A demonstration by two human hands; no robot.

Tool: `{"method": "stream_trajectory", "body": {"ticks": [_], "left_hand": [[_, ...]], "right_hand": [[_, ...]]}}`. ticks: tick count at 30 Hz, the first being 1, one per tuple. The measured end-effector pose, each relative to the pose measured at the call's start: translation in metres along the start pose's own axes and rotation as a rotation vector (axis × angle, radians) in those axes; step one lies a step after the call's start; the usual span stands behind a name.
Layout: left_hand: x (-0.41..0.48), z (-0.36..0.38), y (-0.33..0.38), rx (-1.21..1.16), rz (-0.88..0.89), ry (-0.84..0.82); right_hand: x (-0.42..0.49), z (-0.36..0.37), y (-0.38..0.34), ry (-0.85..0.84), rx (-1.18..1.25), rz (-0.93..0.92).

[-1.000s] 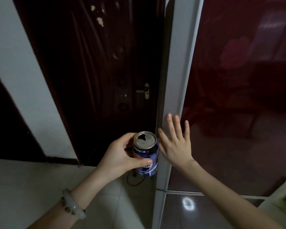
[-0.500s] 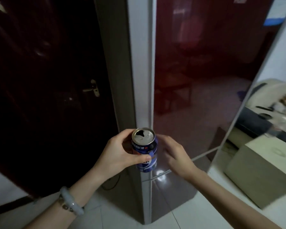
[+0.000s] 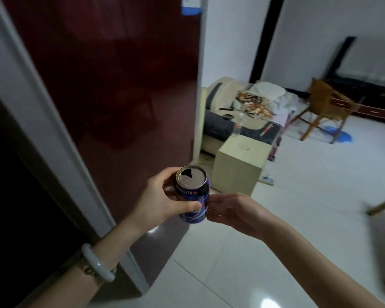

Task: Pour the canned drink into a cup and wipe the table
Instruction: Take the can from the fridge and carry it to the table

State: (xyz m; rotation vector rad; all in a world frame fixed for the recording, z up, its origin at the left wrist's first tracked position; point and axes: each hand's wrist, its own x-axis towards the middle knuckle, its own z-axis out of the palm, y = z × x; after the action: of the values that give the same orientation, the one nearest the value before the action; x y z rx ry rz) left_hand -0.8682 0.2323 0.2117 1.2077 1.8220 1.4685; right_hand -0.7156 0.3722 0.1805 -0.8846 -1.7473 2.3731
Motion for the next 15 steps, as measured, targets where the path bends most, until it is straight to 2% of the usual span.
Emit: {"method": "stream_trajectory", "body": {"ticks": [8, 15], "left_hand": [[0.020, 0.118, 0.030, -0.003, 0.082, -0.328], [0.024, 0.212, 0.062, -0.011, 0.199, -0.583]], "right_hand": [[-0.106, -0.083, 0.030, 0.262, 0.213, -0.018], [-0.194, -0.127, 0.057, 0.469, 0.390, -0.089]]}}
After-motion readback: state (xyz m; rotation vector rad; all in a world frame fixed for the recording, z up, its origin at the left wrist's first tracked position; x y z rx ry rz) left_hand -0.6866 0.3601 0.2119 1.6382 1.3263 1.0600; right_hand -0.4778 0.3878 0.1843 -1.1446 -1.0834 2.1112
